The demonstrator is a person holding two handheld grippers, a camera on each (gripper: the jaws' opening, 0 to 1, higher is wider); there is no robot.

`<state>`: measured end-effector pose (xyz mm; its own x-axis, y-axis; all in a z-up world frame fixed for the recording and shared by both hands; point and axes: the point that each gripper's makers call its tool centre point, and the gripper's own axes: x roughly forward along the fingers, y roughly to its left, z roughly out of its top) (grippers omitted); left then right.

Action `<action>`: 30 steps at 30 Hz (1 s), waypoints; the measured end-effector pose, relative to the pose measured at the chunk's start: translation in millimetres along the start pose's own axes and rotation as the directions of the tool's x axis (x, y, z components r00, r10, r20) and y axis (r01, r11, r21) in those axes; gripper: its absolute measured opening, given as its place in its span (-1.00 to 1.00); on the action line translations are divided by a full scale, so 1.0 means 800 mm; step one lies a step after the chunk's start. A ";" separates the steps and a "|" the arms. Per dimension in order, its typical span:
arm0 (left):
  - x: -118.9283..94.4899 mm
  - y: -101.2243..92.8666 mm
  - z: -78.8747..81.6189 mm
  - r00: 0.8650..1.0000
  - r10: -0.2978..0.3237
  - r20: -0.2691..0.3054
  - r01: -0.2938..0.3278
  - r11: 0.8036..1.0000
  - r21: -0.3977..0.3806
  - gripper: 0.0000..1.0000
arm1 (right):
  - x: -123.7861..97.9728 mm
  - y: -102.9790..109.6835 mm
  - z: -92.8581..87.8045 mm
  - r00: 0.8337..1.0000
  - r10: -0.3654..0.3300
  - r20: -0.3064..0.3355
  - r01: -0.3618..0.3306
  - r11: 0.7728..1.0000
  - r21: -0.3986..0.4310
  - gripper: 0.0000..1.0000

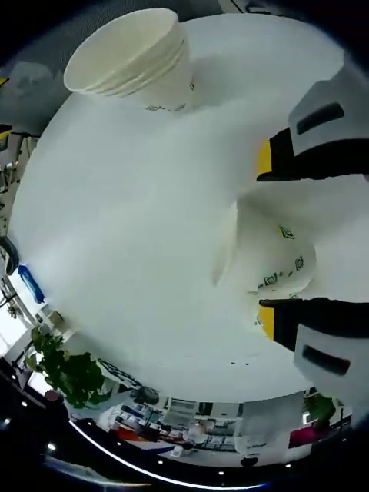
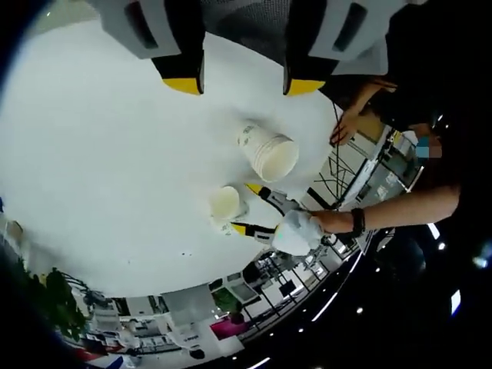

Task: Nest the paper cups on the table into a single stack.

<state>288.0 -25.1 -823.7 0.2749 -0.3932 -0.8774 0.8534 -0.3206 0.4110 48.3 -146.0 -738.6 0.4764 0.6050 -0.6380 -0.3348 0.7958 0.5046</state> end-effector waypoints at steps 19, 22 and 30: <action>0.011 -0.014 0.002 1.000 -0.023 -0.008 0.022 0.996 -0.084 -0.18 | -0.012 0.001 -0.018 1.000 -0.024 -0.011 0.024 0.999 0.042 -0.29; 0.000 -0.018 0.000 1.000 -0.017 0.003 0.017 0.992 -0.123 -0.19 | -0.007 -0.002 -0.015 1.000 -0.019 -0.014 0.019 0.999 0.036 -0.29; -0.035 -0.039 -0.014 0.999 0.025 0.047 -0.016 0.985 -0.172 -0.20 | 0.004 0.004 0.006 1.000 0.003 -0.010 -0.003 1.000 0.002 -0.29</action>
<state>258.5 5.8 -814.5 0.2746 -0.4413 -0.8543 0.9123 -0.1611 0.3764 53.2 -141.3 -736.2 0.4671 0.6076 -0.6423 -0.3349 0.7939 0.5075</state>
